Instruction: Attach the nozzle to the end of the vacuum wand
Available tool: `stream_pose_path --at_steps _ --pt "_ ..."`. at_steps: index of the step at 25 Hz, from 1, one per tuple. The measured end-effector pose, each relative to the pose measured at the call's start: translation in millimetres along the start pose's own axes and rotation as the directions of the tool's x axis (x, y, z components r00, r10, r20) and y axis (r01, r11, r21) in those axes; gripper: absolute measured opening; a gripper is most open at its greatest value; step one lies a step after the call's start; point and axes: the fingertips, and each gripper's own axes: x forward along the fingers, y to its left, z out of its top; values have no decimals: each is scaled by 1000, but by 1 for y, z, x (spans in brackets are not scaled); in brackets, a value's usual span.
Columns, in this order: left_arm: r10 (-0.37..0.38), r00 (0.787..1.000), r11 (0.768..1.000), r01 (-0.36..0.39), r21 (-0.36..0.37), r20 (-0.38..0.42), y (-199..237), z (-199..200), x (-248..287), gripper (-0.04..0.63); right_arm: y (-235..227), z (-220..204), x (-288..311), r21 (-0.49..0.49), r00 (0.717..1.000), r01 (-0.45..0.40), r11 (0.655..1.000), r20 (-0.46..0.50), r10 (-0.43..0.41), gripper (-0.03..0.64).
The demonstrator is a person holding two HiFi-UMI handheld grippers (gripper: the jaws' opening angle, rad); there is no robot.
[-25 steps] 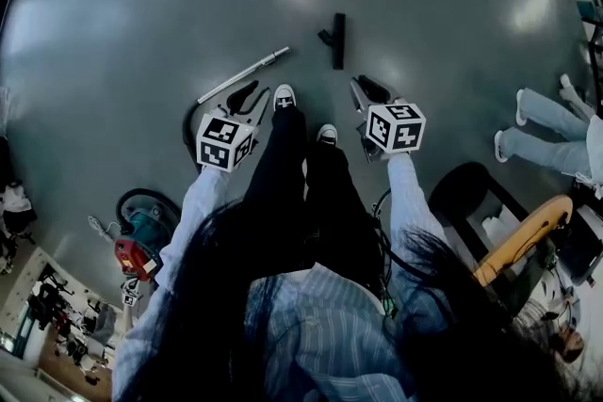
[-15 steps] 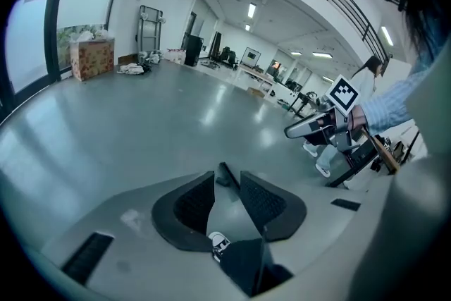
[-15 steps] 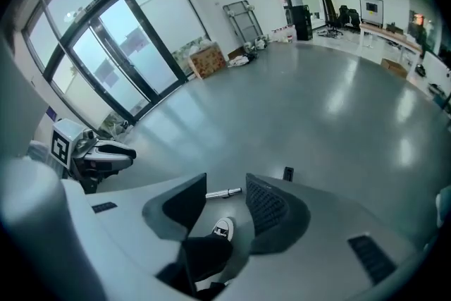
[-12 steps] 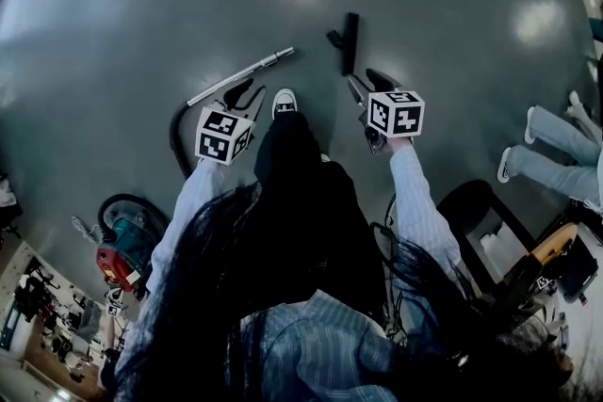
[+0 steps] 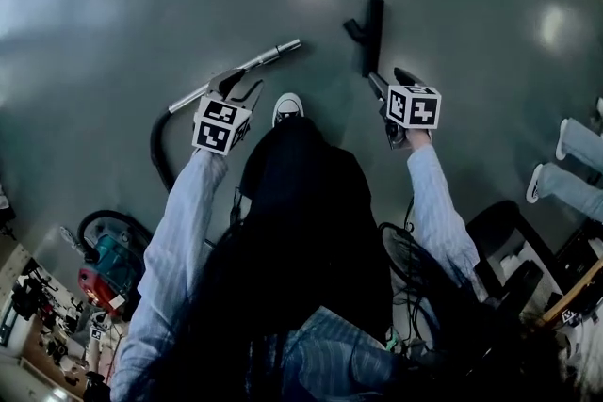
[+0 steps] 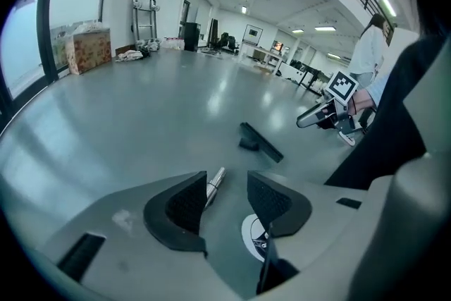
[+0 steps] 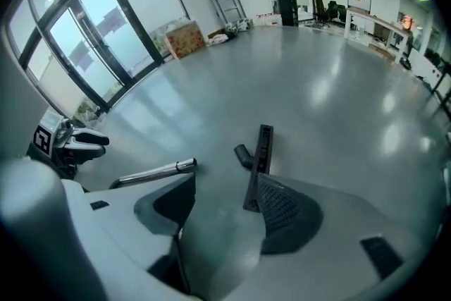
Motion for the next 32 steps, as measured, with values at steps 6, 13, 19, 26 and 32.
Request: stream_pose_path --at_steps 6,13,19,26,32 --pt "9 999 993 -4 118 -42 27 -48 70 192 -43 -11 73 11 999 36 999 26 -36 276" --pt "51 997 975 -38 221 -53 55 -91 135 193 -80 -9 143 -57 991 123 991 61 -120 291" --pt "78 992 951 -45 307 -96 65 -121 170 205 -90 -16 177 -183 994 113 977 28 -109 291" --pt "119 971 904 -21 427 -205 70 -143 193 221 -97 -27 200 -296 988 121 948 -52 -143 290" --pt "92 961 891 37 452 -261 72 -152 205 221 -94 -33 218 -367 976 101 925 -145 -164 290"
